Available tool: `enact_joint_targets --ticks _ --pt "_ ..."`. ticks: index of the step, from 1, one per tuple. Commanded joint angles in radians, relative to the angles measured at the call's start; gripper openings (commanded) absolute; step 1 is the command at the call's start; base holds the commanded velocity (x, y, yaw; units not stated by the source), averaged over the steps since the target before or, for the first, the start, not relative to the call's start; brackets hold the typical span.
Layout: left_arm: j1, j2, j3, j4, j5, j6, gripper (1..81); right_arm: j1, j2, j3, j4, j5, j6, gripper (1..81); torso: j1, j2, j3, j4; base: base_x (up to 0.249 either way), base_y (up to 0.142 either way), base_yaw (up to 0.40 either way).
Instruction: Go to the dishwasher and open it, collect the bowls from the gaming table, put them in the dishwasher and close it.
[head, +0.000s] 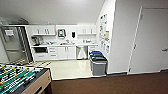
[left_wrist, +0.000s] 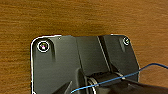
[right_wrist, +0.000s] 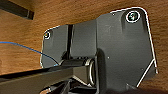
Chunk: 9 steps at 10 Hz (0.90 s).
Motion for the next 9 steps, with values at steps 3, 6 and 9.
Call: enact_joint_targets --ticks 3,6,9 --pt "-0.058 -0.017 0.007 -0.007 0.051 0.001 81.1 0.063 -0.007 0.007 0.008 -0.044 0.0 81.1 0.0 0.0 0.0 0.0 0.276 0.0 0.0" --pt "-0.058 -0.02 0.002 -0.007 0.051 0.001 81.1 0.065 -0.007 0.004 0.005 -0.044 -0.003 81.1 0.0 0.0 0.0 0.0 0.276 0.0 0.0" --pt "-0.058 -0.009 0.002 -0.005 0.051 0.002 81.1 0.066 -0.01 0.004 0.01 -0.046 -0.005 81.1 0.0 0.0 0.0 0.0 0.276 0.0 0.0"
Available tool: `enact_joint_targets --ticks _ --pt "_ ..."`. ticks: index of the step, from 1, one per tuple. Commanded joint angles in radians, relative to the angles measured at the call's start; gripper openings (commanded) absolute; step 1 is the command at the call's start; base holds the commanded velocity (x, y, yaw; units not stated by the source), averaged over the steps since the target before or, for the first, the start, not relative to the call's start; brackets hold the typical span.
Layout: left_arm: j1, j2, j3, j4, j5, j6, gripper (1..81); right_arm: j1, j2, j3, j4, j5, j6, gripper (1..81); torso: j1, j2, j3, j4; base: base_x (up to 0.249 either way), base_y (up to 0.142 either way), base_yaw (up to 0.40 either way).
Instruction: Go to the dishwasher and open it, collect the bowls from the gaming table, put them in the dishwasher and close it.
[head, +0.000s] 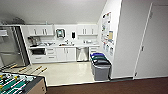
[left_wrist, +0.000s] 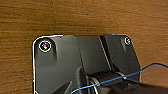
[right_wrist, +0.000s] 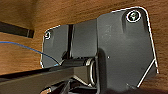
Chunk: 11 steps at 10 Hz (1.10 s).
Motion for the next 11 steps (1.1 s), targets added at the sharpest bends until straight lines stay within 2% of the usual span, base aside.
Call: enact_joint_targets --ticks 1,11 --pt "-0.058 -0.007 0.008 -0.005 0.051 0.002 81.1 0.061 -0.017 0.009 0.003 -0.045 0.002 81.1 0.0 0.0 0.0 0.0 0.277 0.0 0.0" --pt "-0.058 -0.013 0.006 -0.007 0.049 0.001 81.1 0.065 -0.017 -0.019 0.01 -0.042 0.001 81.1 0.0 0.0 0.0 0.0 0.276 0.0 0.0"
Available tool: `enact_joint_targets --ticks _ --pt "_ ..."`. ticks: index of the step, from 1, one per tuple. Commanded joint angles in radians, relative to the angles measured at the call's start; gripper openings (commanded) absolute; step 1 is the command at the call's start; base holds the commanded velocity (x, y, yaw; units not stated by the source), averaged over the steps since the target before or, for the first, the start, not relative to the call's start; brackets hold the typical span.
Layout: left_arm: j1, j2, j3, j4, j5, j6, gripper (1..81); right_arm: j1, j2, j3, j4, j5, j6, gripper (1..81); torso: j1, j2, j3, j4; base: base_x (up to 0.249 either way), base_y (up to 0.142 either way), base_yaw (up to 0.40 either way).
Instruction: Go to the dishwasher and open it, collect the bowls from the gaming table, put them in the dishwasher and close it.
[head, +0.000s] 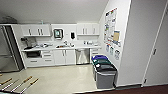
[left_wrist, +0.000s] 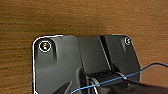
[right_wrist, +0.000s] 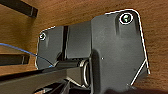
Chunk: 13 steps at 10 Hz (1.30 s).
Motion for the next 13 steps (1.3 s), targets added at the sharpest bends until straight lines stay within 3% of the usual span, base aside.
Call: enact_joint_targets --ticks 1,13 --pt "-0.057 -0.015 0.008 -0.006 0.051 0.002 81.1 0.061 -0.013 0.008 0.009 -0.045 -0.002 81.1 0.0 0.0 0.0 0.0 0.272 0.0 0.0" --pt "-0.057 -0.017 0.007 -0.006 0.051 0.001 81.1 0.064 -0.013 0.008 0.011 -0.045 -0.003 81.1 0.0 0.0 0.0 0.0 0.252 0.0 0.0"
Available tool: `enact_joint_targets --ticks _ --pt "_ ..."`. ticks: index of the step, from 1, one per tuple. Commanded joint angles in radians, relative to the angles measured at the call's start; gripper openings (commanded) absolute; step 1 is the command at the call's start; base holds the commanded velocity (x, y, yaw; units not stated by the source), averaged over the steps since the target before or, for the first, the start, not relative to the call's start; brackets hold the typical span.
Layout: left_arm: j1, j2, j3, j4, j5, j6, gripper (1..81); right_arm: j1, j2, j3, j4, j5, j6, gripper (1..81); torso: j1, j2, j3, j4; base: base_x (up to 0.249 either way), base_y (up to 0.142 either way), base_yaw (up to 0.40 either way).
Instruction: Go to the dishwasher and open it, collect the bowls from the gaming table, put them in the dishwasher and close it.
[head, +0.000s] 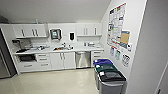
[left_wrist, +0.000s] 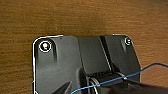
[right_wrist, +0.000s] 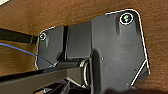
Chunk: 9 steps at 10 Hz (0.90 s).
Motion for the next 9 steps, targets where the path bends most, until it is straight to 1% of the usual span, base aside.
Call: enact_joint_targets --ticks 1,9 --pt "-0.057 -0.016 0.007 -0.007 0.051 0.001 81.1 0.062 -0.015 0.01 0.011 -0.045 -0.003 81.1 0.0 0.0 0.0 0.0 0.233 0.0 0.0" --pt "-0.057 -0.019 0.007 -0.008 0.051 0.001 81.1 0.062 -0.015 0.012 0.011 -0.045 -0.004 81.1 0.0 0.0 0.0 0.0 0.238 0.0 0.0"
